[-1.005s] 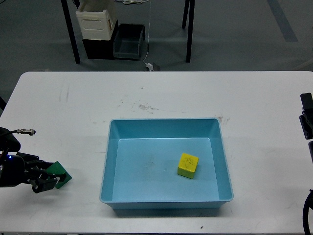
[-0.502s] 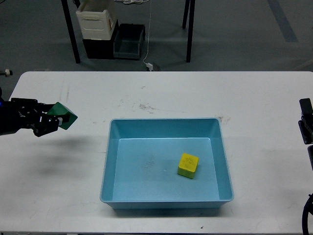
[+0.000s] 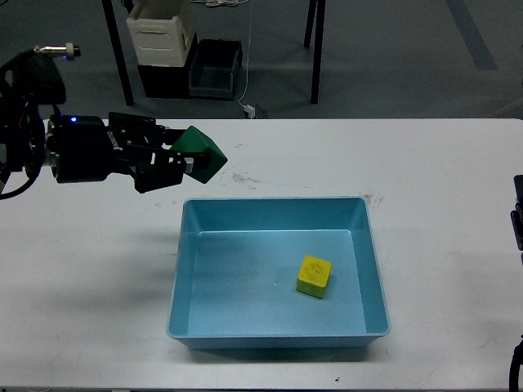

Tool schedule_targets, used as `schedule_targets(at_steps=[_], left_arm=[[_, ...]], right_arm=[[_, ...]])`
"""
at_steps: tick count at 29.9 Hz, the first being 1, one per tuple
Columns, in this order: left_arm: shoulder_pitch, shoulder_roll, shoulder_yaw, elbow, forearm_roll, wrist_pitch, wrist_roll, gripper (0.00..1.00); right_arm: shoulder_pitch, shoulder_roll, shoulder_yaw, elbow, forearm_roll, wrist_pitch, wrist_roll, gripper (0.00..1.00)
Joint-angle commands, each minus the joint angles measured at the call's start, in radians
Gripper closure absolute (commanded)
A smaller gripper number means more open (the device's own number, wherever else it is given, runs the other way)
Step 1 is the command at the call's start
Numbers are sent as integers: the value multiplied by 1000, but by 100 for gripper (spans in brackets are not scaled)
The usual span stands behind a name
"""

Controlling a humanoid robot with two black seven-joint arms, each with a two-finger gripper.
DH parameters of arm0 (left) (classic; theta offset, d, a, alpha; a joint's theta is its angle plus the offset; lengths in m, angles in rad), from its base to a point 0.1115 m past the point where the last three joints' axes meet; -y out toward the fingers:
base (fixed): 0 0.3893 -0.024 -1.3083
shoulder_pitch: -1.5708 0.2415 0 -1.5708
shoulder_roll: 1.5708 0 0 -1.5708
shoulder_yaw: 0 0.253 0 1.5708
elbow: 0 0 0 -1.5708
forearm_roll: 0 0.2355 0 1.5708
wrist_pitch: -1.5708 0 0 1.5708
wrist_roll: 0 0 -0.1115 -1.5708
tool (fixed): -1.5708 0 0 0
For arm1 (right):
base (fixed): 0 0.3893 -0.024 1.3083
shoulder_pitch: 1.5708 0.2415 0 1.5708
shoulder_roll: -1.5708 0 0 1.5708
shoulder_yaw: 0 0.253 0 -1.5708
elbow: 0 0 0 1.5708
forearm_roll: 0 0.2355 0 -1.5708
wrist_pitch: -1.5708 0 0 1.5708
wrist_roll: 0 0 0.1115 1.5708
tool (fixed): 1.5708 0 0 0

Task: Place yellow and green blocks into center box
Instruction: 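Lift the green cube with the left gripper toward the box, then lower the green cube into the box beside the yellow cube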

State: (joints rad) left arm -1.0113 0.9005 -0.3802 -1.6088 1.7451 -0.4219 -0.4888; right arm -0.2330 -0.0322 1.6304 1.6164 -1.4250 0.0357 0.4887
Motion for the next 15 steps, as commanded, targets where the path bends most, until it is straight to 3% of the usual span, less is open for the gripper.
schedule_targets(at_steps=[1, 6, 15], left_arm=[[-81, -95, 88, -6, 88, -67, 0, 72], [-161, -201, 254, 33, 212, -67, 0, 72], [-153, -357, 333, 197, 350, -67, 0, 71]], right_arm=[[0, 2, -1, 2, 0, 0, 0, 1], [-2, 2, -1, 2, 0, -2, 0, 1], [-2, 3, -6, 2, 0, -2, 0, 1]])
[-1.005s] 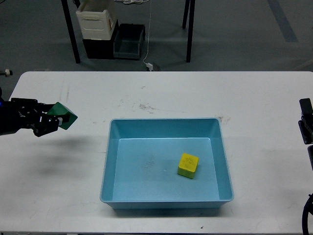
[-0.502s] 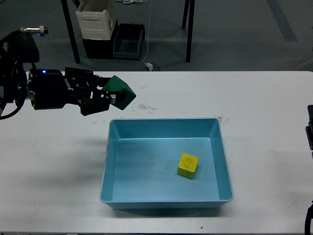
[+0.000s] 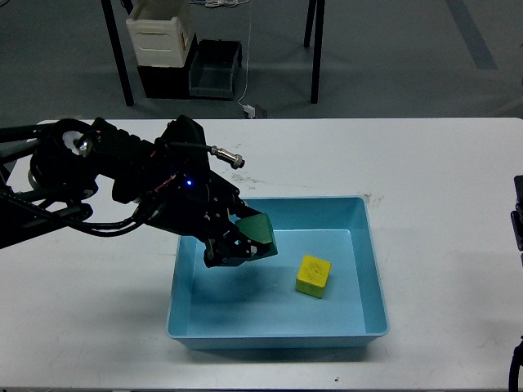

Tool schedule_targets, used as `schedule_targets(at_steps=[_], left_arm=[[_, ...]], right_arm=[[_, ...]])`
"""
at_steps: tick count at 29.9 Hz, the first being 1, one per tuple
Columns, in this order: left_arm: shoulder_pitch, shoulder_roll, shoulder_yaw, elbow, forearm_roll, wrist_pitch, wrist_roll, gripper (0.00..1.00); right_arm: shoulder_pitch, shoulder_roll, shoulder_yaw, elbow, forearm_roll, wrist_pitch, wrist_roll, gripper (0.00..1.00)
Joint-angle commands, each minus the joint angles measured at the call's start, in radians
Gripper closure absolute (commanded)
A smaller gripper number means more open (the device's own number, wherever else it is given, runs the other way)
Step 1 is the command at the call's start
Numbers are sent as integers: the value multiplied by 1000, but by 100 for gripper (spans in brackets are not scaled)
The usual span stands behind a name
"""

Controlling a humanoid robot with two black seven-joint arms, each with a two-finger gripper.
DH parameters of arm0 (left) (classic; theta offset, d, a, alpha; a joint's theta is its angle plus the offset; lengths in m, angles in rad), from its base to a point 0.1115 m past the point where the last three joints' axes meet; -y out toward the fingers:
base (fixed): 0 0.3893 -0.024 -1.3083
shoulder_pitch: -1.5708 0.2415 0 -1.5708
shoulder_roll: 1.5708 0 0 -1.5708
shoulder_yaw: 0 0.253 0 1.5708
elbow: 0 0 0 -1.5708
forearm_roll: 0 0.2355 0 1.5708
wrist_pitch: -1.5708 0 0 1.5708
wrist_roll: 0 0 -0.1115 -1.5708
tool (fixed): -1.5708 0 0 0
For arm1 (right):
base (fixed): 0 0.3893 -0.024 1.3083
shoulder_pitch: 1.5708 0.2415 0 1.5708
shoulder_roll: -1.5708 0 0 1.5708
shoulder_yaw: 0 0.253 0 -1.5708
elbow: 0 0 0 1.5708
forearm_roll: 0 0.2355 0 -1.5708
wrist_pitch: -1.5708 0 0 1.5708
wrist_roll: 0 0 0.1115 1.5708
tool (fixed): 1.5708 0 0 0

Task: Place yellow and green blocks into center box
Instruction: 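Lower the green cube into the box beside the yellow cube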

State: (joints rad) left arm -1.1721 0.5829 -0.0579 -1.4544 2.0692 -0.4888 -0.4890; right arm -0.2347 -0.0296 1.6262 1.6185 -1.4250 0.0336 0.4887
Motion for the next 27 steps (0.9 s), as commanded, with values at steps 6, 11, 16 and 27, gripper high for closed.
schedule_targets(at_steps=[6, 11, 16, 27], left_arm=[[8, -67, 81, 97, 112, 0, 0, 68], [20, -91, 85, 123, 112, 0, 0, 56], [34, -91, 85, 131, 112, 0, 0, 36], [40, -87, 67, 144, -23, 0, 0, 6]], right_arm=[[2, 0, -2, 0, 0, 0, 0, 1], [0, 0, -5, 4, 1, 0, 0, 1], [0, 0, -5, 6, 1, 0, 0, 1], [0, 0, -28, 11, 1, 0, 0, 0]])
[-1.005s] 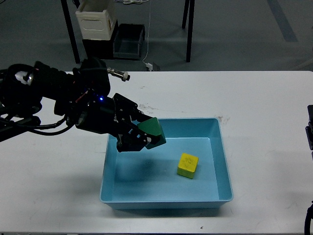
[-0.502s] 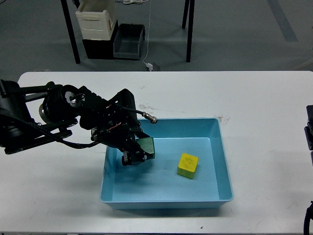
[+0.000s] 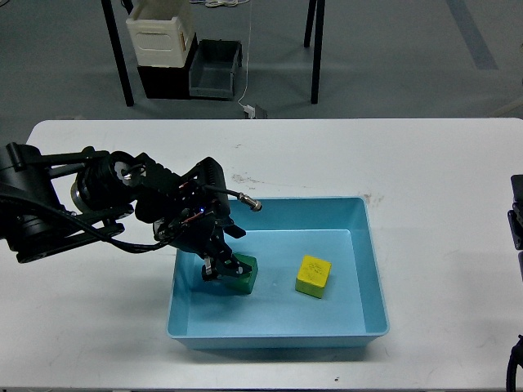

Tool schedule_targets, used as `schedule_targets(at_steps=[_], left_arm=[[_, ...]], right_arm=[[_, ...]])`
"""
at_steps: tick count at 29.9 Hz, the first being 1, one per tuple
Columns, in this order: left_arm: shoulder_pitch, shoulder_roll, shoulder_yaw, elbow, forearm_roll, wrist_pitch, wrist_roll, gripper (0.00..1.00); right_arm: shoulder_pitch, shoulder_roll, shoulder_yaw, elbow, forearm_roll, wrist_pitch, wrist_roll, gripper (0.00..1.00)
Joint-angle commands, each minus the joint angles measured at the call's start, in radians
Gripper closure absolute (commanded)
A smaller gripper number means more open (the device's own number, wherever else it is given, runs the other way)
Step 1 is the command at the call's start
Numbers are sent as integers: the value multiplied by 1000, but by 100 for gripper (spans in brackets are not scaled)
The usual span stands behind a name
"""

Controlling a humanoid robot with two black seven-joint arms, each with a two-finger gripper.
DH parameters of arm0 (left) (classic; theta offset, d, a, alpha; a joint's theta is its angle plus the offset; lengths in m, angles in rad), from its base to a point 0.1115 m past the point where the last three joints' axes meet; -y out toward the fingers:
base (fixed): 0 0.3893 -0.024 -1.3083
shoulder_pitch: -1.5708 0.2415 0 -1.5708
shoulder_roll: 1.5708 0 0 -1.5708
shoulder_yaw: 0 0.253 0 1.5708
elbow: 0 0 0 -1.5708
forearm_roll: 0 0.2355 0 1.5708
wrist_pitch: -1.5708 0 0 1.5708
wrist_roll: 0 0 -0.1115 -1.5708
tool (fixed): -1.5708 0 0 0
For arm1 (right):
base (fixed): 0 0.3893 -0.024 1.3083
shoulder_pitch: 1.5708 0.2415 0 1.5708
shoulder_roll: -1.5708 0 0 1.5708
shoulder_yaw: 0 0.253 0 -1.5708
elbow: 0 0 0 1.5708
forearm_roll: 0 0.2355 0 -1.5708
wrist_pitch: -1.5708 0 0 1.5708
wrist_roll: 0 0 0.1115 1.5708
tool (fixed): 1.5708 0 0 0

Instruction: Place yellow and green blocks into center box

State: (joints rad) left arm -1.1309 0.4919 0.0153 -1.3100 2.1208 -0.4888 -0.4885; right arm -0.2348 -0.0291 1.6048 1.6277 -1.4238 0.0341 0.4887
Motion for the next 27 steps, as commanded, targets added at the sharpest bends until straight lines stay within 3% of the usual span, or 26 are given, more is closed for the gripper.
schedule_targets(at_steps=[1, 11, 15, 17, 22, 27], left_arm=[[-3, 10, -12, -2, -117, 0, 0, 5], [85, 73, -259, 41, -778, 0, 0, 0], [164, 103, -327, 57, -977, 0, 0, 0], [221, 111, -373, 57, -1121, 0, 0, 0], [388, 128, -436, 60, -1586, 0, 0, 0], [520, 183, -457, 38, -1968, 0, 0, 0]], right_arm=[[0, 0, -9, 1, 0, 0, 0, 0], [44, 0, -57, 3, 8, 16, 0, 0], [77, 1, -129, 6, 170, 39, 0, 0], [87, 6, -144, 21, 300, 68, -53, 0], [117, 8, -149, 29, 702, 176, -274, 0], [112, 8, -121, 26, 1026, 253, -398, 0]])
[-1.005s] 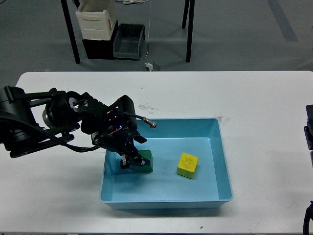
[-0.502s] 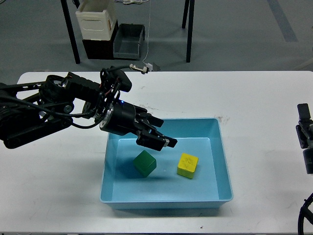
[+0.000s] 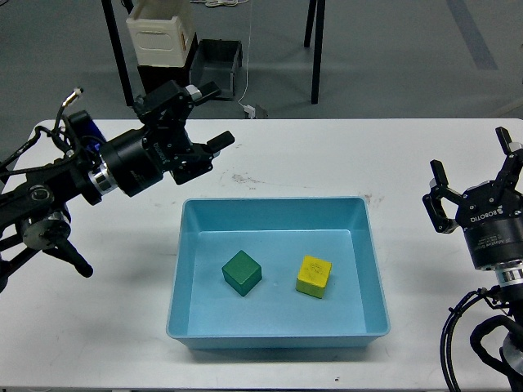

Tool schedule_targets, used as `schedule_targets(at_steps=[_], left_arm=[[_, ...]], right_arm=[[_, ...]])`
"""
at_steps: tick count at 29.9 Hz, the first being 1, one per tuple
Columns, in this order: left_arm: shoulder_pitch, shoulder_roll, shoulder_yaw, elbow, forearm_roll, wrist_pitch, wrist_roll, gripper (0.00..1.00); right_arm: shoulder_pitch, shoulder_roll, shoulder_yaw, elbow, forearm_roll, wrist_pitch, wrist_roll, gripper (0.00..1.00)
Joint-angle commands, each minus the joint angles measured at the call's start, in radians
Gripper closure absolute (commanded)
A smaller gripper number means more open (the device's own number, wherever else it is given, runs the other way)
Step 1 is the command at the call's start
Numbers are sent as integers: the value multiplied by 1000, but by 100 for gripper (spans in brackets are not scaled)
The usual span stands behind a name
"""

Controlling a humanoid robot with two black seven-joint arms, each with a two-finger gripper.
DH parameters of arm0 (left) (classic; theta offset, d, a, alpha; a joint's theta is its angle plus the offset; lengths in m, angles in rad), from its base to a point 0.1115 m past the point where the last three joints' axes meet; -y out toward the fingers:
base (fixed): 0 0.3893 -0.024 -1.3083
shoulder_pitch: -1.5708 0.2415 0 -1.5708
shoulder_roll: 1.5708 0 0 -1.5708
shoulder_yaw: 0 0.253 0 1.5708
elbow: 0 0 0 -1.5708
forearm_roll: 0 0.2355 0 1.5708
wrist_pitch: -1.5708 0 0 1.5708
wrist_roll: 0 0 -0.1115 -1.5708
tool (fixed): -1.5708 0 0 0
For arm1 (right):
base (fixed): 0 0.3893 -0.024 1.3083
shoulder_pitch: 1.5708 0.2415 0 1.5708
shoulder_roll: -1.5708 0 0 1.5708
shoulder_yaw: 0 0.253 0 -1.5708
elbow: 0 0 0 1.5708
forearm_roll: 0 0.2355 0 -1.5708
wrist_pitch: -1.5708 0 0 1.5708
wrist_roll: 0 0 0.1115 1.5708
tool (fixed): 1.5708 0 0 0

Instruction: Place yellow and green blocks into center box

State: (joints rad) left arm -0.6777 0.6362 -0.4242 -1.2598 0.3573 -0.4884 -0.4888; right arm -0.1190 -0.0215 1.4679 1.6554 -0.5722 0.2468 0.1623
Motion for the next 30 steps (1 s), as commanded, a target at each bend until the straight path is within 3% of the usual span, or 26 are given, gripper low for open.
schedule_targets(at_steps=[1, 5, 7, 20, 30], left_arm=[[91, 40, -30, -13, -283, 4, 0, 0], [177, 40, -62, -15, -617, 22, 0, 0], [208, 39, -64, -16, -745, 14, 0, 0], [432, 5, -185, -153, -1091, 0, 0, 0], [469, -26, -194, -130, -1094, 0, 0, 0]], right_arm=[[-8, 2, 22, -3, 224, 40, -95, 0], [-21, 21, 49, -8, 354, 40, -177, 0], [-36, 21, 69, -8, 379, 37, -193, 0], [-182, 21, 135, -23, 635, 57, -193, 0], [-197, 21, 150, -23, 724, 84, -190, 0]])
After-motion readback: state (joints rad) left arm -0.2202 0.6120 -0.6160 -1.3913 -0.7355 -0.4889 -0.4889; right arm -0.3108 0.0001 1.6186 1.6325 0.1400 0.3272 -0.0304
